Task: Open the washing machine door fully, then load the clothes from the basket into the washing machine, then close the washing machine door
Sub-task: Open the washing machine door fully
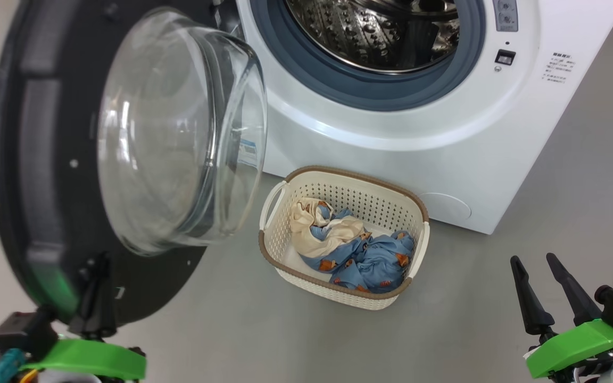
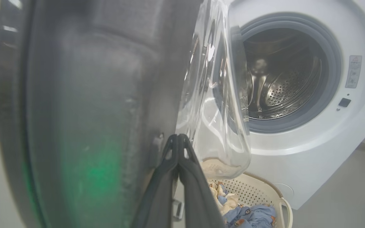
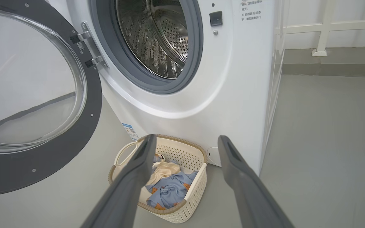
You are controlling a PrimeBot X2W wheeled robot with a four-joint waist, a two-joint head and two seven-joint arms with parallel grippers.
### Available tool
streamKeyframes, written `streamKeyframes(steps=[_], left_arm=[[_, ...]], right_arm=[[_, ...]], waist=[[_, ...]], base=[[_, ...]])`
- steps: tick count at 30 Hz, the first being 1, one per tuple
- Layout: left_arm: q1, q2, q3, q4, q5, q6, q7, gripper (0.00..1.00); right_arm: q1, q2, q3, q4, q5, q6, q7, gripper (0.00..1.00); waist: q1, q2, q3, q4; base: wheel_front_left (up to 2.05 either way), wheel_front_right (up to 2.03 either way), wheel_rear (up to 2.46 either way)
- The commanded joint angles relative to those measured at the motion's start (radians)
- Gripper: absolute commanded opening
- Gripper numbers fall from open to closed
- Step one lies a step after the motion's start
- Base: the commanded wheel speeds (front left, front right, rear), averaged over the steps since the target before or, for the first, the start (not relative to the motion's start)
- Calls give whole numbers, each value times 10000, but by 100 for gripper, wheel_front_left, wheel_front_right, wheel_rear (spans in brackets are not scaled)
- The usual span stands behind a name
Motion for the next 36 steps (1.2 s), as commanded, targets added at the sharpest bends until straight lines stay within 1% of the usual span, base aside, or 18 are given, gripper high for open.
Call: streamKeyframes(steps=[1, 7, 8, 22, 30, 36], left_arm=[[-719, 397, 702, -138, 103, 95, -66, 0], [-1164, 358, 1384, 206, 309, -25, -66, 0], [-1164, 358, 1384, 206, 309, -25, -66, 0], [-2030, 199, 2850, 927, 1172, -137, -67, 0], [-2713, 408, 3577, 1541, 1564, -223, -67, 0], [-3449, 811, 4212, 2376, 1774, -308, -67, 0]], right_arm=[[-11, -190, 210, -272, -95, 16, -120, 100], [-109, -349, 252, -347, -426, 16, -120, 100], [-109, -349, 252, -347, -426, 16, -120, 100], [-266, -397, 263, -443, -875, 16, -120, 100], [-399, -509, 264, -509, -962, 16, -120, 100], [-600, -633, 355, -538, -981, 16, -120, 100]], waist=[[0, 0, 78, 14], [0, 0, 315, 61], [0, 0, 315, 61], [0, 0, 549, 76], [0, 0, 861, 78], [0, 0, 1119, -20]], base=[[0, 0, 0], [0, 0, 0], [0, 0, 0], [0, 0, 0], [0, 0, 0], [0, 0, 0]])
